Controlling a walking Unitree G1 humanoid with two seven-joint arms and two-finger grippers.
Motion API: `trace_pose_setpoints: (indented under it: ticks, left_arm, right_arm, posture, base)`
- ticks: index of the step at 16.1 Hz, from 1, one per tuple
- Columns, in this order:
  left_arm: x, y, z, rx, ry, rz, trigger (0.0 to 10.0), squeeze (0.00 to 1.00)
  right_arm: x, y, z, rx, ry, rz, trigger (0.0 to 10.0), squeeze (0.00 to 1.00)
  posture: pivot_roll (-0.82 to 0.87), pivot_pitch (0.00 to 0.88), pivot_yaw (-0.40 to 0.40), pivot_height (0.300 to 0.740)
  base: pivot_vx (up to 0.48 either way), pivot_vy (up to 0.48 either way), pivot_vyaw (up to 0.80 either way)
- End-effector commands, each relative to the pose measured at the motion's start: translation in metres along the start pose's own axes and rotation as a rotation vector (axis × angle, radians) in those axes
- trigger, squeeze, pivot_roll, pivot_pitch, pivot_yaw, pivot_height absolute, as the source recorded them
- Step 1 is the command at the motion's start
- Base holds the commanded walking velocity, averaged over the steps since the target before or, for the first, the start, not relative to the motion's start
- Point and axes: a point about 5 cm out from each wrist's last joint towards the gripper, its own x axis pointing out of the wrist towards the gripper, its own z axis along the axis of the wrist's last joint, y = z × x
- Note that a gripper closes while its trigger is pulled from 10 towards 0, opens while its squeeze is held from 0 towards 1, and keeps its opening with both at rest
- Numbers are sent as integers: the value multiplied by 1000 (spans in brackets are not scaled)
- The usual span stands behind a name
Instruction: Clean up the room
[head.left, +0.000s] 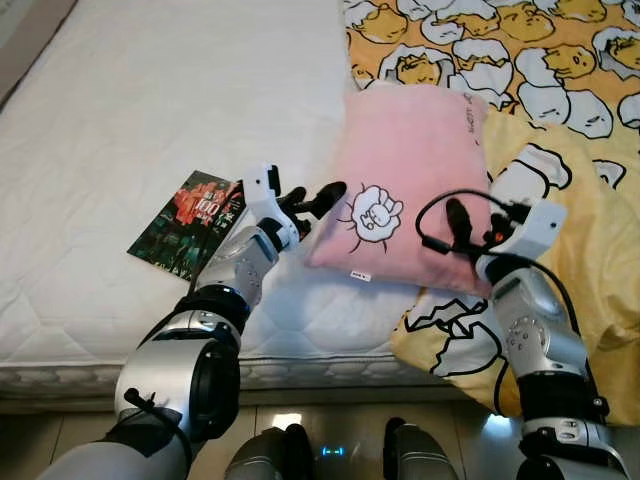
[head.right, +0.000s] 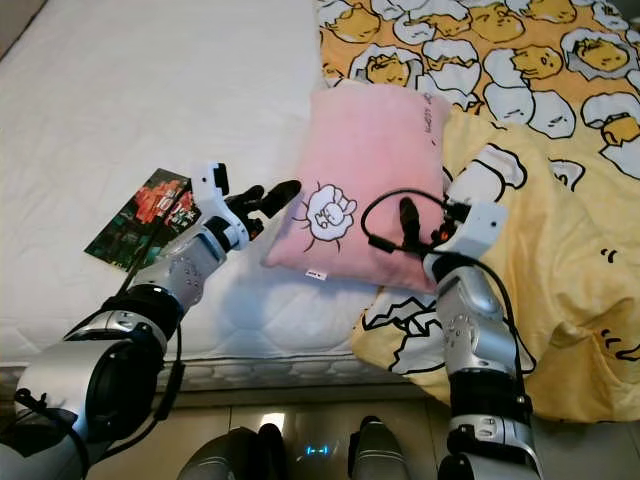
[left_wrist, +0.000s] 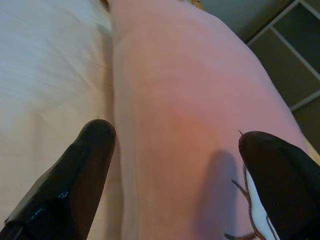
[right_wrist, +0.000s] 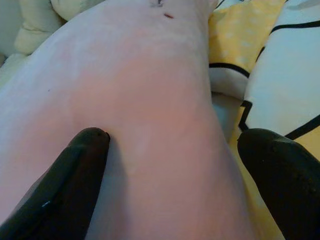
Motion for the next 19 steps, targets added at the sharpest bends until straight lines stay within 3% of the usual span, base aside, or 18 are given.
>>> trace_pose_setpoints:
  ticks: [1,4,7,10,11,12,13,14,15,19]
  left_arm:
    - [6,-9,5,7,0,-41,10000,0]
    - [7,-13,-15,52,79,-26,10000,0]
    - [11,-27,-35,-29,139,-71,10000,0]
    - [12,-36,-53,-30,214,-84,10000,0]
    - [11,-38,-59,-52,234,-73,10000,0]
    - [11,-38,-62,-90,233,-63,9647,0]
    - [11,-40,-63,-124,226,-69,1333,0]
    - [12,-42,-64,-162,216,-65,0,0]
    - [12,-39,-59,-272,165,-60,0,0]
    - [12,-34,-46,-397,89,-62,0,0]
  right_arm:
    - [0,-4,-4,24,14,-25,10000,0]
    - [2,-1,-5,34,11,-20,10000,0]
    - [4,5,-8,65,17,-9,10000,0]
    - [6,10,-11,89,25,3,10000,0]
    - [7,12,-13,89,43,7,2902,0]
    - [7,13,-18,85,76,5,0,0]
    - [8,14,-20,88,91,7,0,0]
    - [9,15,-23,113,108,3,0,0]
    - [9,19,-21,163,102,14,0,0]
    - [3,24,-16,211,82,25,0,0]
  posture:
    - [-171,229,99,740]
    - [-167,233,100,740]
    - [-168,230,99,740]
    - [-169,222,97,740]
    - [-168,219,98,740]
    - [-170,211,99,740]
    - [-170,211,99,740]
    - [-170,208,98,740]
    - [-170,221,105,740]
    - [-164,272,121,740]
  base:
    - [0,0,0]
    - [0,0,0]
    - [0,0,0]
    - [0,0,0]
    - [0,0,0]
    - [0,0,0]
    - [0,0,0]
    - [0,0,0]
    - [0,0,0]
    - [0,0,0]
